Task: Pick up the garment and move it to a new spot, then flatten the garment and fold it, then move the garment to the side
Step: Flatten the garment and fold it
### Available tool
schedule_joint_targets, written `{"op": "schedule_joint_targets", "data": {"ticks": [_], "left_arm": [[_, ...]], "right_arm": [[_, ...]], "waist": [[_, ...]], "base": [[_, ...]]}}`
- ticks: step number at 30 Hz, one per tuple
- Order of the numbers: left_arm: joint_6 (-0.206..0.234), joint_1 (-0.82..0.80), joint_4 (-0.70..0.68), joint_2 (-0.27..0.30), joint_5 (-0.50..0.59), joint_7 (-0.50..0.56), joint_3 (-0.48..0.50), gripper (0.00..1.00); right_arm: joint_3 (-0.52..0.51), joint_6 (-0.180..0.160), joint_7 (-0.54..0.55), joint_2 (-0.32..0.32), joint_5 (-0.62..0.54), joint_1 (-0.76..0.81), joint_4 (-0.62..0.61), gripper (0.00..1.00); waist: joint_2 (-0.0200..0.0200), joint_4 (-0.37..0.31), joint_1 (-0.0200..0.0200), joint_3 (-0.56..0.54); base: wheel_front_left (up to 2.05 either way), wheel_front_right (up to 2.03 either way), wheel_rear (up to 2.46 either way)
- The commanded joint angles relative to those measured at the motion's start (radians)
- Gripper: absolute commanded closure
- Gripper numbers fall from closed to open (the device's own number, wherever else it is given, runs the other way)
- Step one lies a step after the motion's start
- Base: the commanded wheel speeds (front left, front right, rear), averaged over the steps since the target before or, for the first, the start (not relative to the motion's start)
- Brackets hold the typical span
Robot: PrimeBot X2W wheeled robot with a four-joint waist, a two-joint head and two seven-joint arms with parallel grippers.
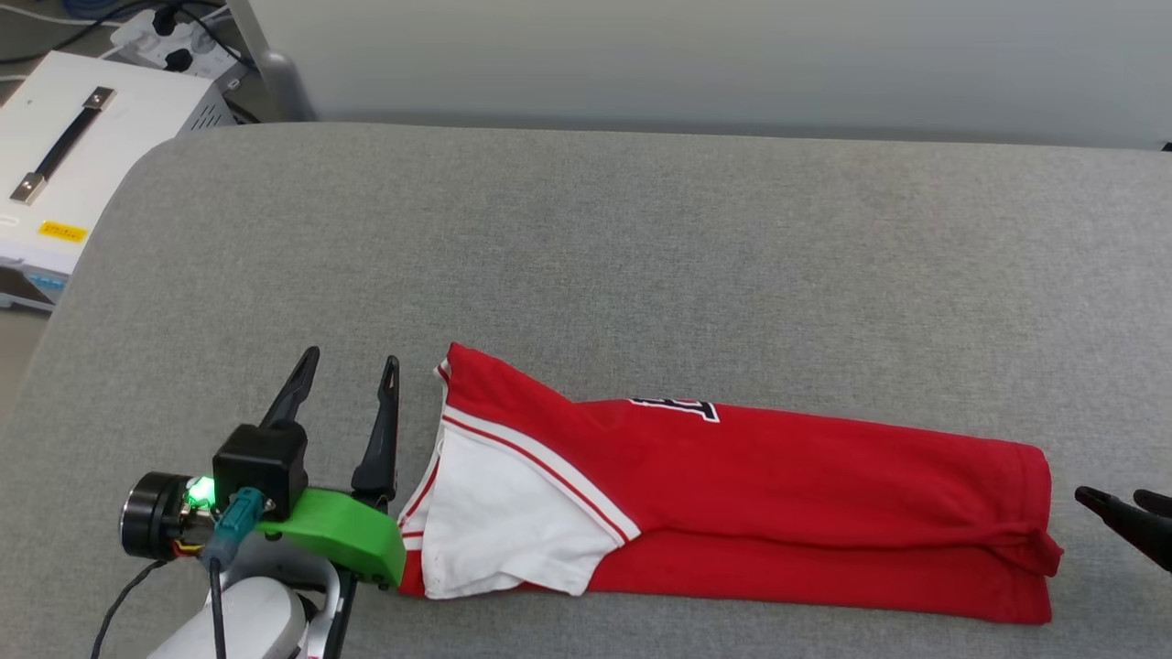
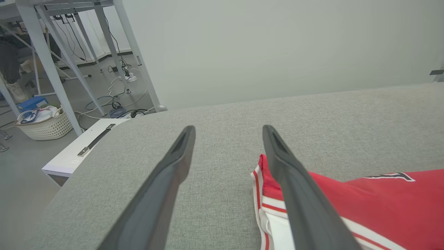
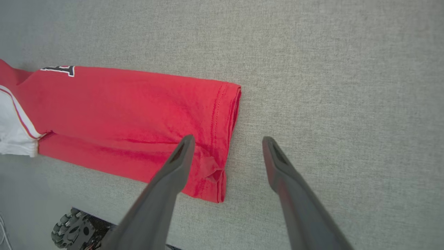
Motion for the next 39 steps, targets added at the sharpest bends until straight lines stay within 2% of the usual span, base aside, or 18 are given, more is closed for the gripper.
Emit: {"op": "schedule_joint_targets", "data": {"ticks": [1,7,15,23,28,29,30,31,39], "left_arm": [[-0.009,0.03,-0.002,-0.022,0.036,-0.006,0.03,0.0],[-0.074,0.076,0.006,-0.119,0.149,-0.006,0.143,0.0],[-0.178,0.118,0.05,-0.24,0.263,-0.006,0.275,0.0],[-0.245,0.147,0.071,-0.317,0.345,-0.006,0.364,0.0],[-0.275,0.163,0.081,-0.358,0.39,-0.006,0.412,0.0],[-0.282,0.167,0.083,-0.368,0.399,-0.006,0.422,0.0],[-0.287,0.17,0.085,-0.377,0.407,-0.006,0.43,0.0],[-0.294,0.174,0.088,-0.387,0.416,-0.006,0.44,0.0],[-0.34,0.219,0.106,-0.45,0.478,-0.006,0.505,0.0]], "right_arm": [[-0.005,-0.001,0.023,0.013,0.012,-0.031,0.017,0.0],[0.0,-0.001,0.075,0.051,-0.013,-0.092,0.116,0.0],[0.081,-0.001,0.064,0.111,-0.01,-0.104,0.221,0.0],[0.193,-0.001,0.041,0.179,0.065,-0.094,0.206,0.0],[0.241,-0.001,0.011,0.164,0.072,-0.1,0.189,0.0],[0.249,-0.001,0.001,0.158,0.069,-0.102,0.19,0.42],[0.254,-0.001,-0.009,0.152,0.066,-0.103,0.193,0.65],[0.261,-0.001,-0.022,0.145,0.063,-0.105,0.196,1.0],[0.274,-0.001,-0.11,0.082,0.058,-0.109,0.224,1.0]], "waist": [[-0.0001,0.016,0.0001,0.024],[-0.0001,0.05,0.0001,0.074],[-0.0001,0.088,0.0001,0.116],[-0.0001,0.084,0.0001,0.12],[-0.0001,0.079,0.0001,0.119],[-0.0001,0.078,0.0001,0.118],[-0.0001,0.078,0.0001,0.117],[-0.0001,0.078,0.0001,0.115],[-0.0001,0.065,0.0001,0.073]], "base": [[0.0,0.0,0.0],[0.0,0.0,0.0],[0.0,0.0,0.0],[0.0,0.0,0.0],[0.0,0.0,0.0],[0.0,0.0,0.0],[0.0,0.0,0.0],[0.0,0.0,0.0],[0.0,0.0,0.0]]}}
